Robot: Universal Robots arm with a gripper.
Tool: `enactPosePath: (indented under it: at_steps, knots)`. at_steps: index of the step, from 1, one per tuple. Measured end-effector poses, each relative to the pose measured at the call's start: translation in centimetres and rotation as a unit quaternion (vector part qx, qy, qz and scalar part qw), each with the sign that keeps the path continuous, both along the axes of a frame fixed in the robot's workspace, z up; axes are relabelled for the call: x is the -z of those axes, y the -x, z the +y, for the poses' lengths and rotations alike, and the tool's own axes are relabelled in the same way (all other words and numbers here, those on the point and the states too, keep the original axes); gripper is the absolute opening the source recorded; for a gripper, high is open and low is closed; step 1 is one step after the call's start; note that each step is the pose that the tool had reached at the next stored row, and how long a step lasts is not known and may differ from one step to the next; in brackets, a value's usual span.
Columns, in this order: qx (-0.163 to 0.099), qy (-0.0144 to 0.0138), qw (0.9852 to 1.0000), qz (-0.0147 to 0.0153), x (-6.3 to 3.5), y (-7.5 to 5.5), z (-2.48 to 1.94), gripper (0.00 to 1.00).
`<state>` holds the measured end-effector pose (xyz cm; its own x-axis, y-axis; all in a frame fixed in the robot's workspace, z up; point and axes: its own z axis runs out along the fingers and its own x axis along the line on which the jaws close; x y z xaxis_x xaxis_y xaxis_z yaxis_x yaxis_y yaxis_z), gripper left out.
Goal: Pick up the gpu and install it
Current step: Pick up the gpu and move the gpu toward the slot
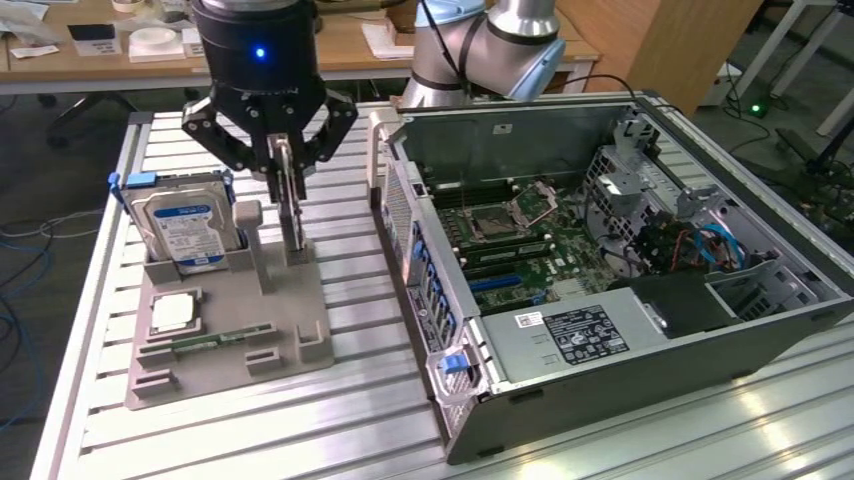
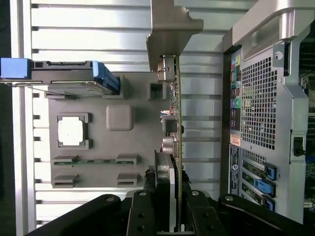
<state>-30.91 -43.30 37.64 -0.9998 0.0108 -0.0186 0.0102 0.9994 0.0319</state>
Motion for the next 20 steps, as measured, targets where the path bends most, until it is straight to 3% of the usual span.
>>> enactPosePath:
  at_steps: [20]
  knots:
    - [0.000,0.0000,1.0000,0.0000,-4.62,0.0,0.00,0.28]
